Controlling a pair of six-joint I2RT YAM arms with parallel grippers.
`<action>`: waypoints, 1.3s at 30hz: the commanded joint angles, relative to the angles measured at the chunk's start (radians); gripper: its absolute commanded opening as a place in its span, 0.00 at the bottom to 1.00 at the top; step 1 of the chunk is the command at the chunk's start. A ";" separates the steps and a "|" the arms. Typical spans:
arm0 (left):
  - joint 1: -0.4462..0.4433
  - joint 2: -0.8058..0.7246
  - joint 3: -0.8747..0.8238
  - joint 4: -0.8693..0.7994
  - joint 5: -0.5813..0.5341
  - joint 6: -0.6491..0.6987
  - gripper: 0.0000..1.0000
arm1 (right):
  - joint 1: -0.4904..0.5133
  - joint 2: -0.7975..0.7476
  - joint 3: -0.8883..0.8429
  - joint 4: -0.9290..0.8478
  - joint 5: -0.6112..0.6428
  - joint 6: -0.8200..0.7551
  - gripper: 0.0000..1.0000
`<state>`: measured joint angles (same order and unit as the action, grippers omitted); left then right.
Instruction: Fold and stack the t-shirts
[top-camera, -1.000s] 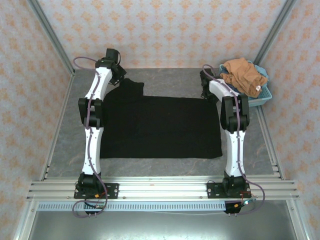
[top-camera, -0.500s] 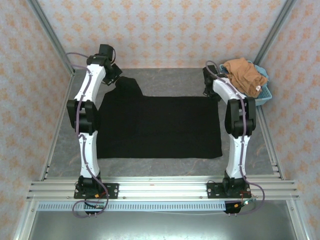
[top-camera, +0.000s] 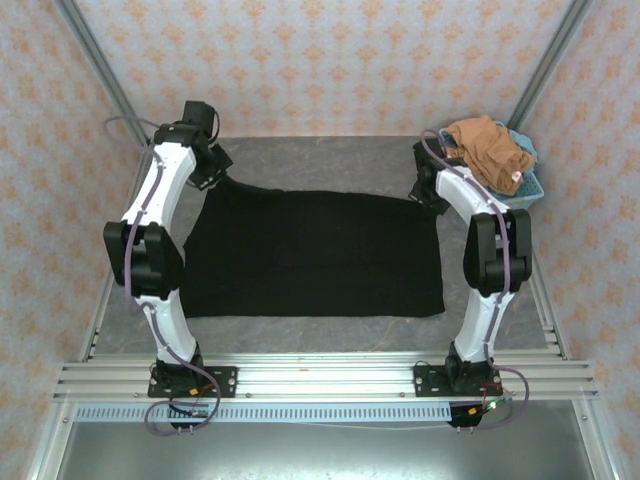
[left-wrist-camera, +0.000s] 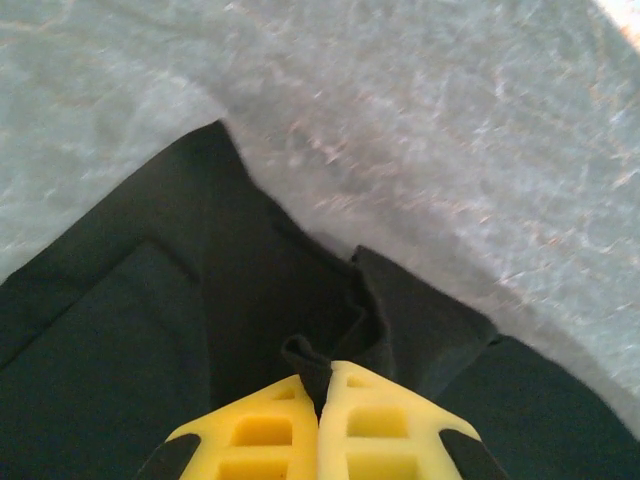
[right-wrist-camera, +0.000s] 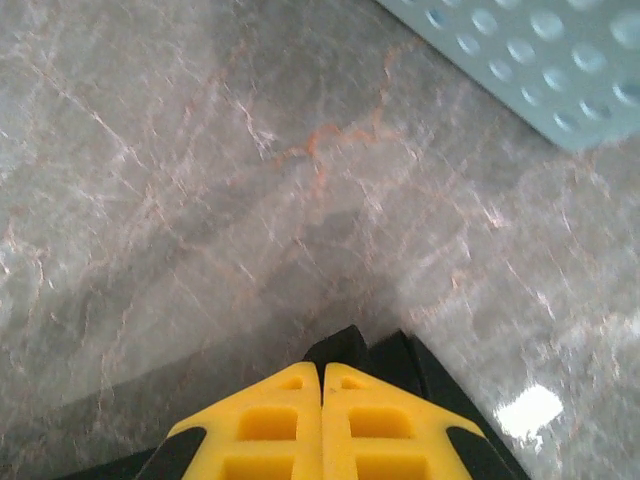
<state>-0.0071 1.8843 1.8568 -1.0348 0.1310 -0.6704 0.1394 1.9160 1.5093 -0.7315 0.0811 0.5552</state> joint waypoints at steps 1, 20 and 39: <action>-0.007 -0.143 -0.096 -0.066 -0.103 0.051 0.00 | 0.008 -0.095 -0.075 -0.010 -0.034 0.061 0.00; -0.008 -0.660 -0.718 -0.087 -0.263 -0.081 0.00 | 0.028 -0.298 -0.363 -0.064 -0.034 0.053 0.00; -0.044 -0.846 -0.929 -0.135 -0.285 -0.258 0.00 | 0.041 -0.363 -0.451 -0.088 0.044 0.047 0.00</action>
<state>-0.0368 1.0763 0.9524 -1.1160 -0.0978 -0.8684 0.1772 1.5860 1.0618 -0.7776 0.0578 0.6125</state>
